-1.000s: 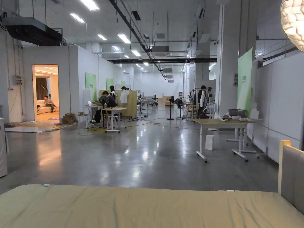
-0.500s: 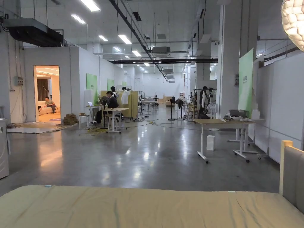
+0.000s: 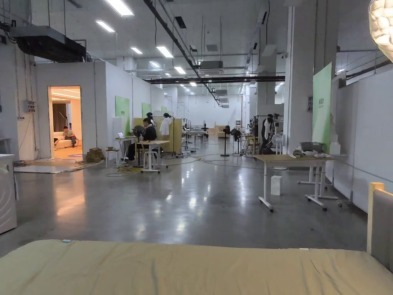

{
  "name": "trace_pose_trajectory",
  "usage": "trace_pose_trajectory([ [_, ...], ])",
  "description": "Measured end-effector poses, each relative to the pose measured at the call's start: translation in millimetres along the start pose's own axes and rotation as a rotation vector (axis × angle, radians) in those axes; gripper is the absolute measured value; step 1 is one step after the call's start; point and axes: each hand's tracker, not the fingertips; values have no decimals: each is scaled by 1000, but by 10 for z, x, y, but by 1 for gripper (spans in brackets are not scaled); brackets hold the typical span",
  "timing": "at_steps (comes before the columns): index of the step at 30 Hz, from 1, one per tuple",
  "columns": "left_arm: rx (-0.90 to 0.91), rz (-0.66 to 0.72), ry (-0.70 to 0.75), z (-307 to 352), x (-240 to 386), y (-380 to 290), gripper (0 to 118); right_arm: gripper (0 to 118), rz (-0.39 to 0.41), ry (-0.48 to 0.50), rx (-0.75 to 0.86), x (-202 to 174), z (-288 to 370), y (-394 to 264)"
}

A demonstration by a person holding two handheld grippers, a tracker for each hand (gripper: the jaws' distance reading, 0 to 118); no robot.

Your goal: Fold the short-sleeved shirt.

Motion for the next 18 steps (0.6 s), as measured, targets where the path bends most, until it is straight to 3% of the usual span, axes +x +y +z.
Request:
trace_pose_trajectory([
  [4,7,10,-1,1,-6,17,118,118,18,-92,-22,-121,43,87],
  [13,10,5,-6,21,4,22,118,118,51,-67,-49,-216,41,25],
  [18,7,3,-1,42,-7,24,118,118,67,-145,-8,-225,23,-30],
])
